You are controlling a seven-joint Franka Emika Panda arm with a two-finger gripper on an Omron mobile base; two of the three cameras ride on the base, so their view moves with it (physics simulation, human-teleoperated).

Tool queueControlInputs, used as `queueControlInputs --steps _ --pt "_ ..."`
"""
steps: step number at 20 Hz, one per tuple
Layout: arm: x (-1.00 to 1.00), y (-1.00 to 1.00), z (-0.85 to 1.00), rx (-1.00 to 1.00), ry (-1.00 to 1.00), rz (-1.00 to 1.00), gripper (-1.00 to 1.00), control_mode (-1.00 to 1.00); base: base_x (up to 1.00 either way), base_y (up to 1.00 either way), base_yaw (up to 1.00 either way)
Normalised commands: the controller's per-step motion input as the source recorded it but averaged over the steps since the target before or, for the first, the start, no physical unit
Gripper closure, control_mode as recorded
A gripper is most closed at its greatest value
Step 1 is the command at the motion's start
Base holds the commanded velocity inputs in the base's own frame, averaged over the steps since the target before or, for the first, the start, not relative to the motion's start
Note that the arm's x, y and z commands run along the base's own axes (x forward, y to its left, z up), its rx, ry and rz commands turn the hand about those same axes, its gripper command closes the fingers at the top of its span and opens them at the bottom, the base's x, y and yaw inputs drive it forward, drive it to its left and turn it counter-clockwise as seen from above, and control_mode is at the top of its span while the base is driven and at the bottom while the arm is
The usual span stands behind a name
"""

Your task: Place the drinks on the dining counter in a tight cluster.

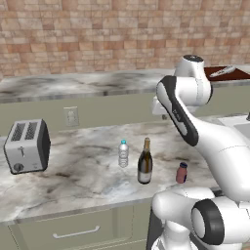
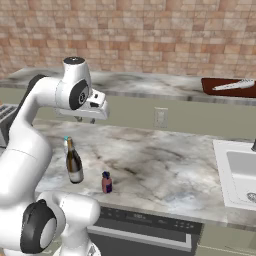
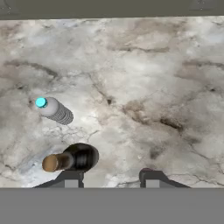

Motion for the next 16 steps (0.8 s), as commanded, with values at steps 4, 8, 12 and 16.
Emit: queueControlInputs --steps 4,8,12,16 --pt "-0.05 0.01 -0.12 0.0 0.02 0.0 -1.0 -1.0 0.0 0.0 0.0" --pt "-0.04 0.23 -0.53 0.0 0.05 0.04 -1.0 -1.0 0.0 0.0 0.0" --pt "-0.05 0.06 -0.13 0.0 0.0 0.11 -1.0 -1.0 0.0 0.0 0.0" --pt "-0.2 0.0 -0.02 0.0 0.0 0.15 -1.0 -1.0 0.0 0.0 0.0"
